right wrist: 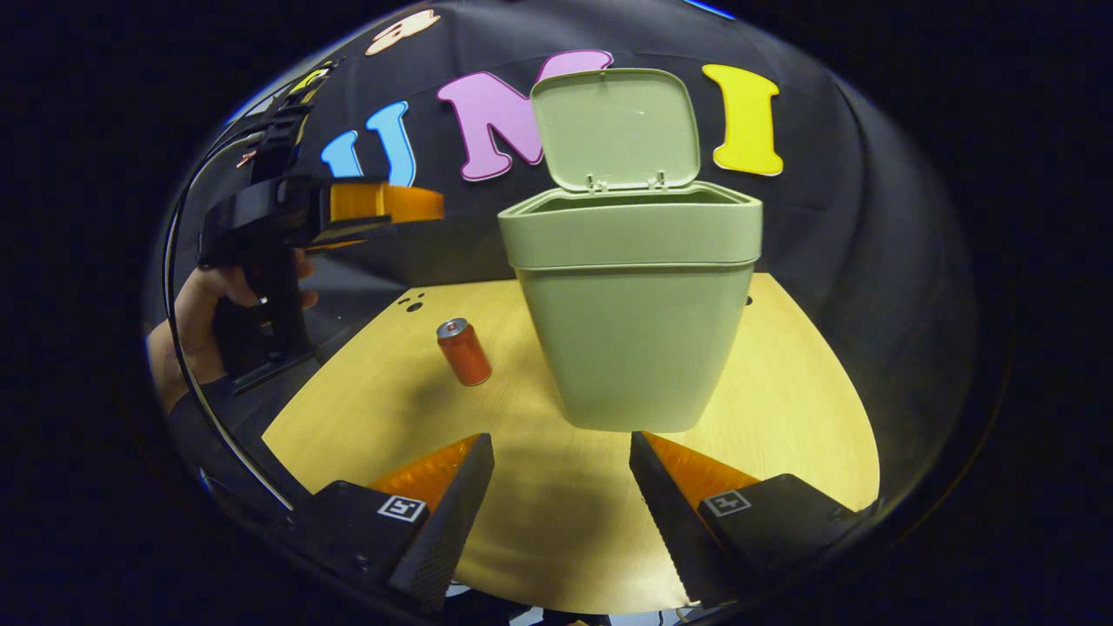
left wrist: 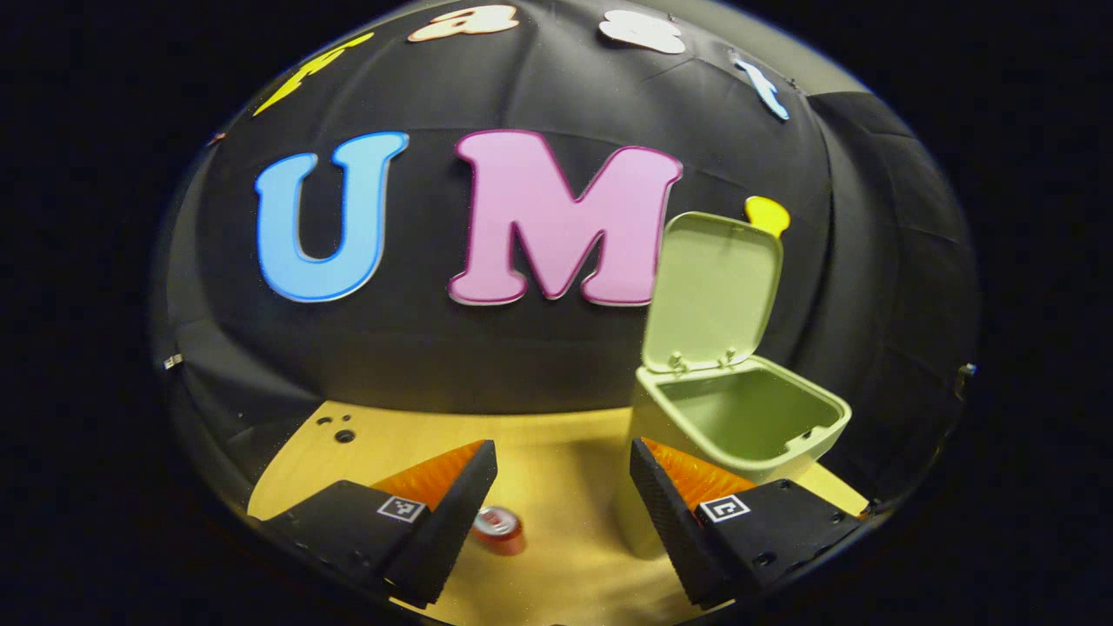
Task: Press the lid of the desktop garbage bin to open it, pick up the crumpled paper on the desktop and throw it into the bin, then pick up the pop can on the desktop and drop it into the bin, and finally close the garbage bin lid.
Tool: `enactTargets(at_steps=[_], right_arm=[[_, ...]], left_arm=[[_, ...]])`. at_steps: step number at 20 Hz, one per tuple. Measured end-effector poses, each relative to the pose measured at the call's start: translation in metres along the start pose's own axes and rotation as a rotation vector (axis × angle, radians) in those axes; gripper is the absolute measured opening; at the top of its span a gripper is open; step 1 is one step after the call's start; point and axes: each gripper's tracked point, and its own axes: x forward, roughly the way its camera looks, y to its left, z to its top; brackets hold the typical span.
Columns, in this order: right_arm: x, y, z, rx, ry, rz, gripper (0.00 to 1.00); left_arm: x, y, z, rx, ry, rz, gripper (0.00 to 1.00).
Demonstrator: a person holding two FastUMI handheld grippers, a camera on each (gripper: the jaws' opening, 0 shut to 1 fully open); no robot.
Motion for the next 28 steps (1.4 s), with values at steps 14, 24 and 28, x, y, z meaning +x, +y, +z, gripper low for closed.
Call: enactTargets(at_steps=[14, 24, 28], right_arm=[[0.086, 0.111, 0.004, -0.108, 0.07, 0.11, 0.99], [0.182, 0.154, 0.017, -0.14, 0.129, 0.138, 0.99], [0.214, 0.152, 0.02, -0.174, 0.142, 0.11, 0.99]], left_arm=[[-0.125, 0.195, -0.114, -0.116, 0.15, 0.345, 0.99], [-0.201, 0.283, -0.171, -0.252, 0.219, 0.571, 0.99], [-0.219, 0.302, -0.183, -0.29, 0.237, 0.624, 0.99]])
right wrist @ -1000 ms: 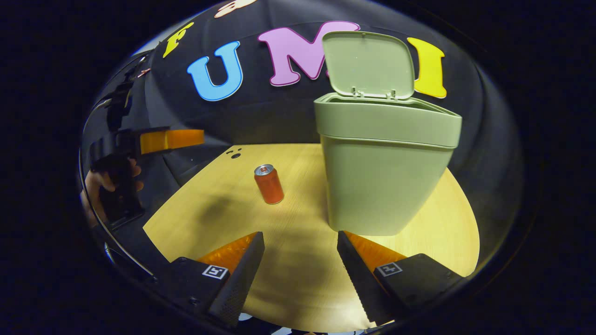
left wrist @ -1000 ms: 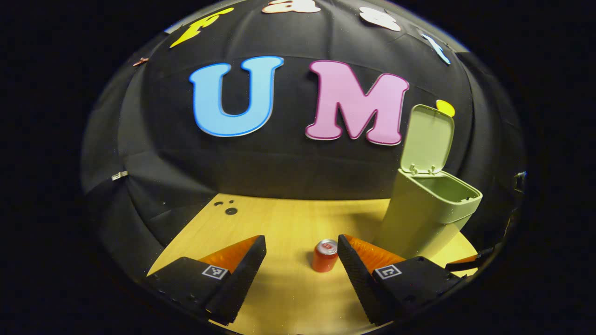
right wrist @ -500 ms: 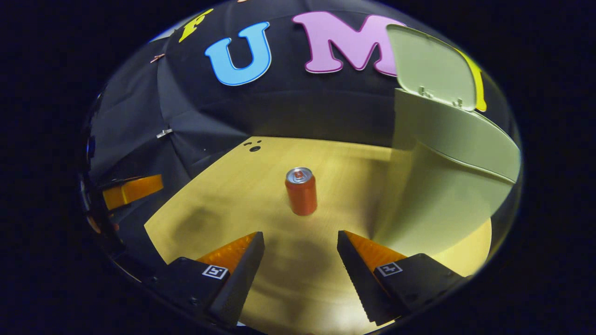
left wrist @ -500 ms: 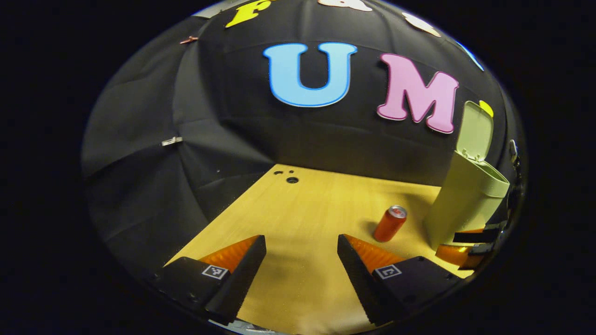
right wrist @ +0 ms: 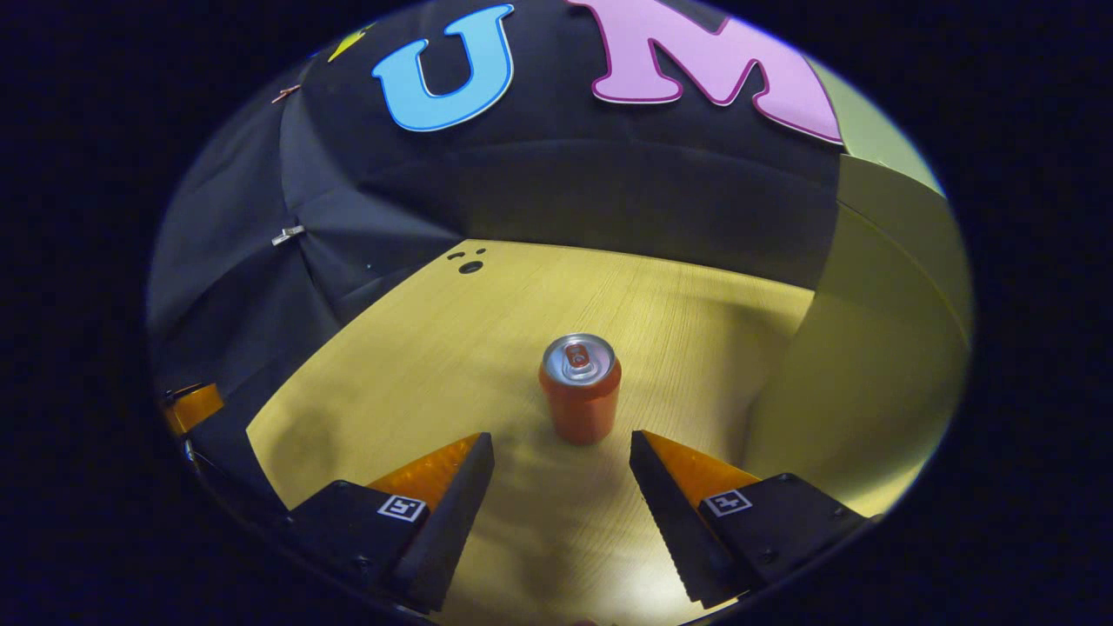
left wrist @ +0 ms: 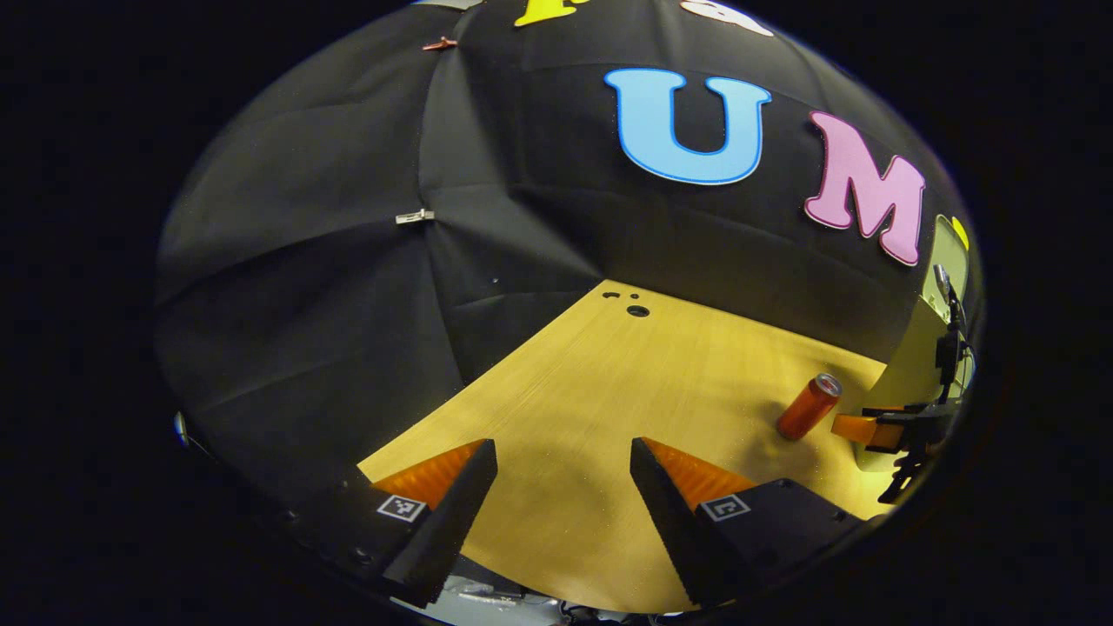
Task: Press the lid of the desktop garbage bin to open it, pick up the crumpled paper on the desktop and throw it into the bin, then pick up the pop can on the desktop and drop it into the bin, and finally close the garbage bin lid.
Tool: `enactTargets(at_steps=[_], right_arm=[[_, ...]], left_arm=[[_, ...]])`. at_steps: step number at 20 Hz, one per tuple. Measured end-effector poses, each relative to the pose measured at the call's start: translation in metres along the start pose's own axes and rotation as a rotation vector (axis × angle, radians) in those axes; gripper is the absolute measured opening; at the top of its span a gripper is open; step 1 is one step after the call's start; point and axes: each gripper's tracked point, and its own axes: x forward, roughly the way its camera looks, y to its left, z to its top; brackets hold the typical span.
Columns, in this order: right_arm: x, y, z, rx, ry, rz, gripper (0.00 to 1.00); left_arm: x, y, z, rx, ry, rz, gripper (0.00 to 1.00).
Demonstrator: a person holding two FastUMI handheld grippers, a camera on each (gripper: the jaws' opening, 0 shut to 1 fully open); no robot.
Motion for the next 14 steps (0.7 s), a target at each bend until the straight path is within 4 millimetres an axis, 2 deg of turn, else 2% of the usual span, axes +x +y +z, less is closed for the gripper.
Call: enactTargets(at_steps=[2, 7, 12, 14], right_arm=[[0.015, -0.005, 0.004, -0.002, 0.004, -0.021, 0.99], [0.049, -0.012, 0.006, 0.003, 0.034, -0.05, 0.99], [0.071, -0.014, 0.003, -0.014, 0.044, -0.094, 0.99], [0.078, -0.015, 0.005, 0.01, 0.037, -0.109, 0.99]], left_arm=[[0.004, 0.013, 0.0, -0.005, 0.007, 0.026, 0.99], [0.008, 0.024, 0.007, 0.034, 0.007, 0.047, 0.99], [0.011, 0.015, 0.014, 0.072, 0.007, -0.01, 0.98], [0.011, 0.012, 0.012, 0.077, 0.013, -0.019, 0.98]])
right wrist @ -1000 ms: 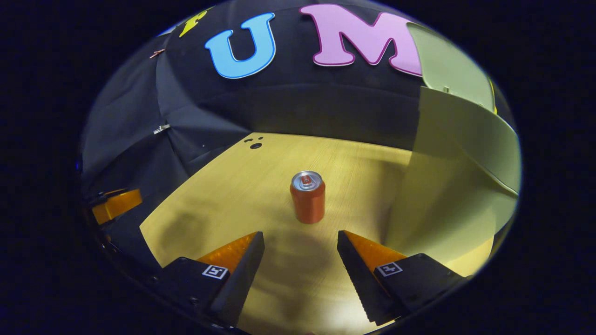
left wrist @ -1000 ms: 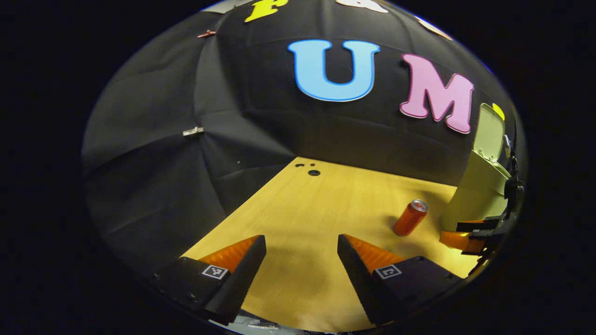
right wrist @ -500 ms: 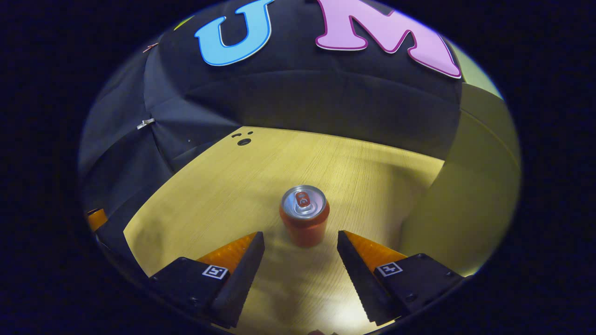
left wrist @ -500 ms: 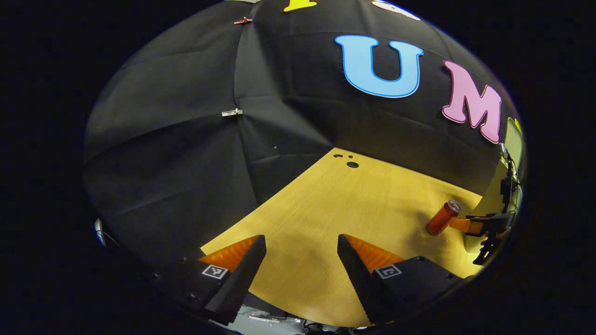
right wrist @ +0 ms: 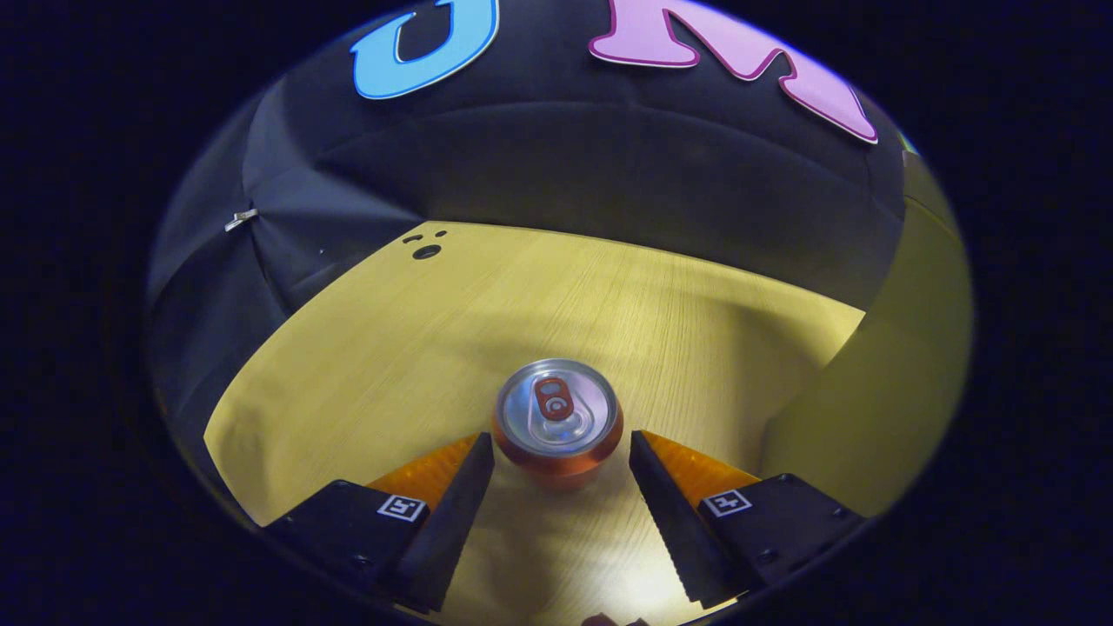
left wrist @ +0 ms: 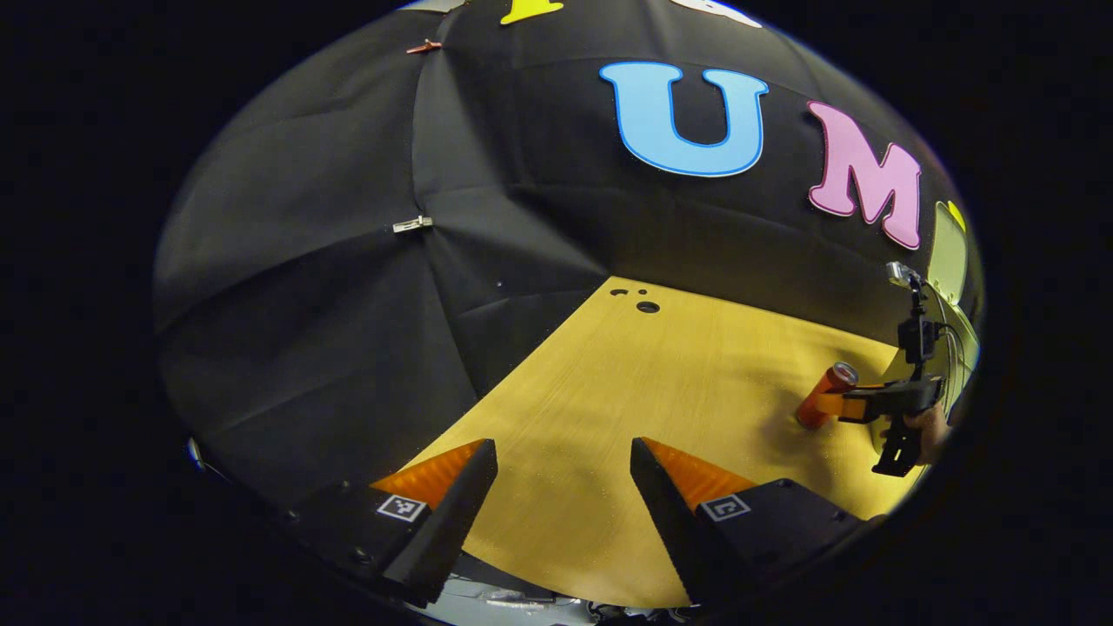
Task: Press the lid of the desktop garbage bin to open it, pick up the crumpled paper on the desktop and throw it into the bin, then pick up the pop can on the desktop and drop it into the bin, and finally close the garbage bin lid.
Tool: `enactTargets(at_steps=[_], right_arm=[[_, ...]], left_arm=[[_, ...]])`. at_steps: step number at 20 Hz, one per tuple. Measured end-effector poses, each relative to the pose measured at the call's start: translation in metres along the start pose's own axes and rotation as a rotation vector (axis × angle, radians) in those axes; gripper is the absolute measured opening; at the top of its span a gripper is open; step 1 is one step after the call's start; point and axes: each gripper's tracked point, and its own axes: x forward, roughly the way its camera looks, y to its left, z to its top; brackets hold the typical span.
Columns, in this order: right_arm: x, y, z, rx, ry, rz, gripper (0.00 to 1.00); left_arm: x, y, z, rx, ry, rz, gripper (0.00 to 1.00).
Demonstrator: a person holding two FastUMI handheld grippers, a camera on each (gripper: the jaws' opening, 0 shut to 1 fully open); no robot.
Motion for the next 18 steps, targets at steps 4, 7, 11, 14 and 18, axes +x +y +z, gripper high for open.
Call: enactTargets(at_steps=[4, 7, 11, 14, 18], right_arm=[[0.011, -0.005, 0.001, 0.025, 0.011, -0.024, 0.99], [0.013, -0.008, 0.0, -0.017, 0.008, -0.034, 0.99], [0.008, -0.005, 0.01, -0.058, -0.027, -0.019, 0.83], [-0.006, 0.0, 0.02, -0.056, -0.048, 0.008, 0.83], [-0.037, 0.008, 0.035, -0.061, -0.088, 0.059, 0.83]], left_arm=[[0.004, -0.006, -0.011, -0.009, 0.03, -0.018, 0.98], [0.0, -0.02, -0.015, -0.033, 0.045, -0.064, 0.98], [-0.004, -0.029, -0.021, -0.03, 0.055, -0.088, 0.99], [-0.009, -0.037, -0.021, -0.014, 0.05, -0.104, 0.99], [-0.014, -0.051, -0.022, -0.008, 0.041, -0.13, 0.99]])
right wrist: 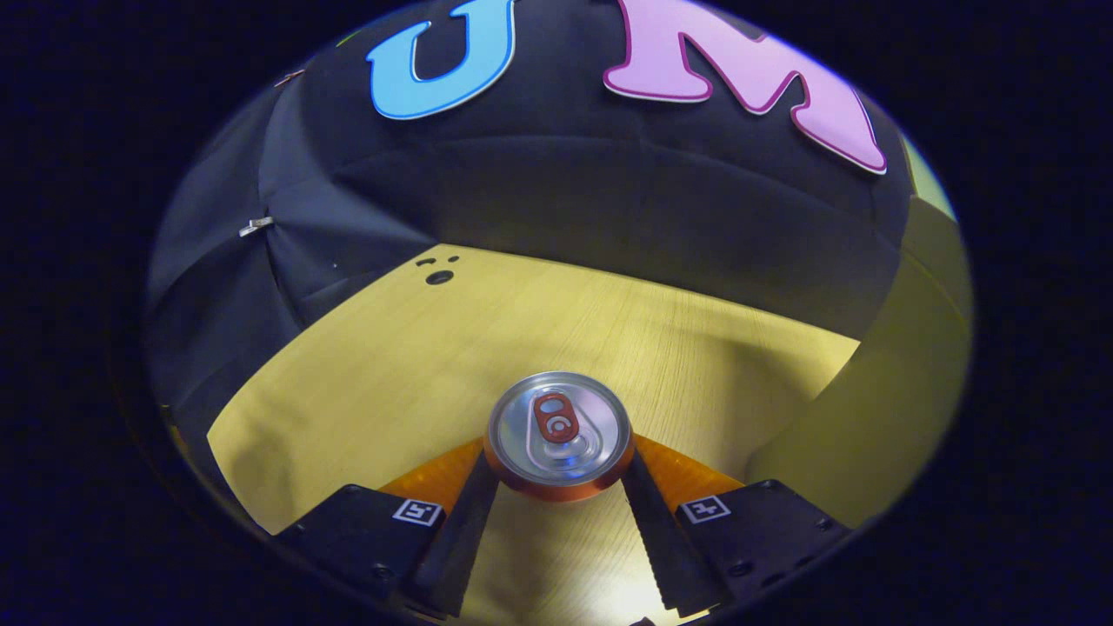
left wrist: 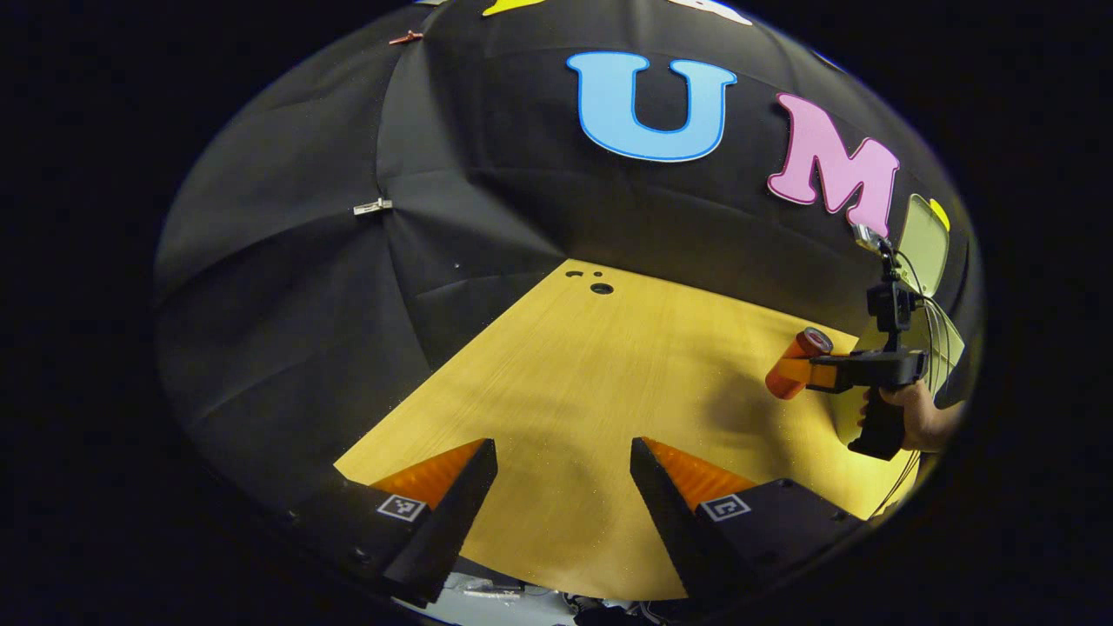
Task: Press the lid of the desktop garbage bin to open it, pick up the crumpled paper on the desktop and throw it into the bin, then pick up the pop can on the desktop and drop it into the bin, and finally close the garbage bin lid.
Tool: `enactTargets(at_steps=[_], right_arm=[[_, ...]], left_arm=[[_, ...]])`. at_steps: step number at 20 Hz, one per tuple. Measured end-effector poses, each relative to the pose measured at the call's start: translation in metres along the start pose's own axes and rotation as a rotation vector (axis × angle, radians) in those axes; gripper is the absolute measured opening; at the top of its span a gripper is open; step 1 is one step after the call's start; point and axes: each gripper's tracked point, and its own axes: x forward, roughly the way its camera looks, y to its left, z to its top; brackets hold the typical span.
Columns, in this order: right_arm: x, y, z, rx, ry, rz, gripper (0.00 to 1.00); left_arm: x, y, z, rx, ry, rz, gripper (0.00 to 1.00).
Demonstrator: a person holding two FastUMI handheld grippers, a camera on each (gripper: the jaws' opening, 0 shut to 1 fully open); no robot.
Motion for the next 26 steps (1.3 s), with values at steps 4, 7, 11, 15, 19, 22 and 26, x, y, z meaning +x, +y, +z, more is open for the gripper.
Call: enactTargets(at_steps=[4, 7, 11, 15, 19, 22, 26], right_arm=[[-0.038, 0.009, 0.022, -0.014, -0.049, 0.056, 0.83], [-0.068, 0.015, 0.044, -0.022, -0.11, 0.101, 0.83], [-0.106, 0.008, 0.071, -0.014, -0.19, 0.119, 0.83], [-0.139, -0.011, 0.095, 0.037, -0.246, 0.106, 0.83], [-0.171, -0.035, 0.121, 0.082, -0.318, 0.088, 0.83], [-0.189, -0.056, 0.139, 0.119, -0.365, 0.056, 0.83], [-0.21, -0.09, 0.145, 0.178, -0.401, 0.004, 0.83]], left_arm=[[-0.005, -0.018, -0.008, 0.0, 0.004, -0.044, 0.99], [-0.011, -0.03, -0.013, 0.015, 0.001, -0.071, 0.99], [-0.016, -0.041, -0.023, 0.02, 0.004, -0.096, 0.99], [-0.016, -0.053, -0.035, 0.013, 0.022, -0.126, 0.96], [-0.013, -0.07, -0.038, 0.007, 0.037, -0.168, 0.96], [-0.011, -0.081, -0.035, 0.025, 0.032, -0.187, 0.96], [-0.007, -0.097, -0.029, 0.042, 0.026, -0.218, 0.96]])
